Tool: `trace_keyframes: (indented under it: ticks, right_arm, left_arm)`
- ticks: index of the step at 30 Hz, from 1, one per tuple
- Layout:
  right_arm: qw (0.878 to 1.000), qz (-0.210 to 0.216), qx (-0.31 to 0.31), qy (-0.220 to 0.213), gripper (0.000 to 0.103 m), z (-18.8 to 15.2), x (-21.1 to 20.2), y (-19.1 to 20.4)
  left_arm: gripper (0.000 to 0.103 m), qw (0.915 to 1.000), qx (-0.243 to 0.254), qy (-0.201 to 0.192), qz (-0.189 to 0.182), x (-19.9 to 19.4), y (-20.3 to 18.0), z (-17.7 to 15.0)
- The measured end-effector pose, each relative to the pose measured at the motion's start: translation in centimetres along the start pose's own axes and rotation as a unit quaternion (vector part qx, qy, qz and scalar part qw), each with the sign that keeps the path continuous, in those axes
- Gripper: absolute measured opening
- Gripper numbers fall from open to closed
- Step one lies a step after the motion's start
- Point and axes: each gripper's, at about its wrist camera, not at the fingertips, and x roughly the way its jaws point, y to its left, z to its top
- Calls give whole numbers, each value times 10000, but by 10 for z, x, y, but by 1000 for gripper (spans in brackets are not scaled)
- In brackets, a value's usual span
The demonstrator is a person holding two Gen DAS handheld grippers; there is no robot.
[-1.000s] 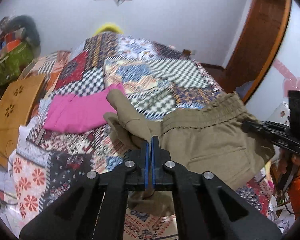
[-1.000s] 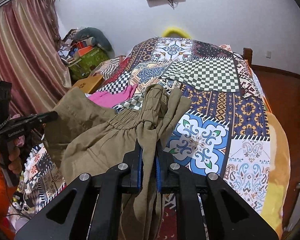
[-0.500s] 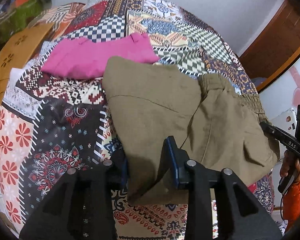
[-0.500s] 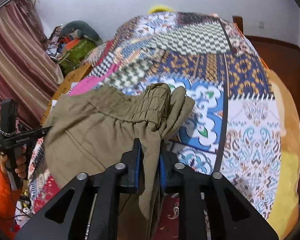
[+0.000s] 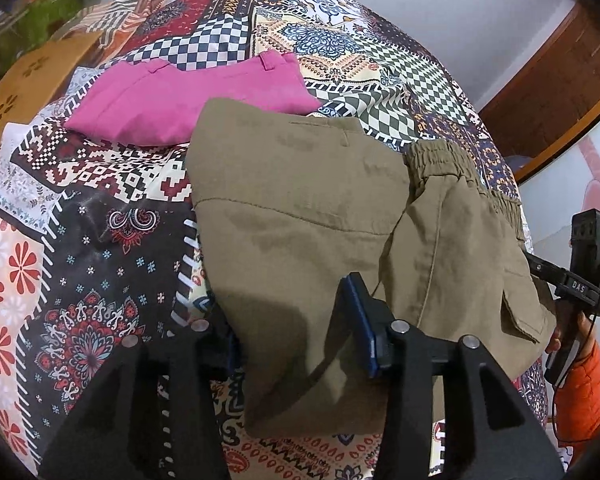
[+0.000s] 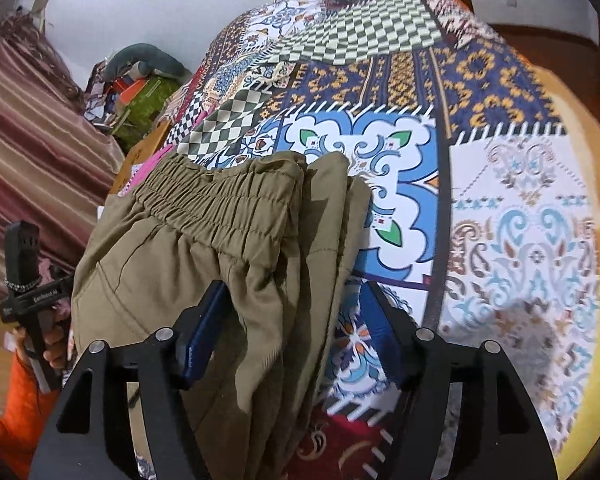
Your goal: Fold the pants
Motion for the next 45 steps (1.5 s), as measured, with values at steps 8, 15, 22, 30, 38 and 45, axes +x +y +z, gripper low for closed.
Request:
trace_keyframes:
  ticks: [8, 15, 22, 30, 38, 45]
  right_arm:
    - [9998, 145, -149, -29, 46, 0, -3, 7]
    - [9970, -197, -639, -388, 19, 3, -18, 29]
    - [9914, -366, -990, -776, 15, 17, -37, 50]
    - [9836, -428, -1354, -1110, 15, 35, -55, 84]
    - [9733, -373, -1748, -1443, 15, 63, -63, 122]
    - [9663, -203, -2059, -1534, 15, 87, -44, 158]
  left_arm:
    - [24, 9993, 326, -147, 86, 2, -15, 2]
    - [6, 9964, 645, -369, 406, -9, -29, 5]
    - [3, 9895, 1075, -843, 473, -40, -52, 12]
    - [3, 9821, 1279, -1300, 478, -75, -66, 25]
    - [3, 9769, 1072, -1765, 541, -115, -45, 47]
    - [3, 9735, 822, -2020, 685, -142, -12, 65]
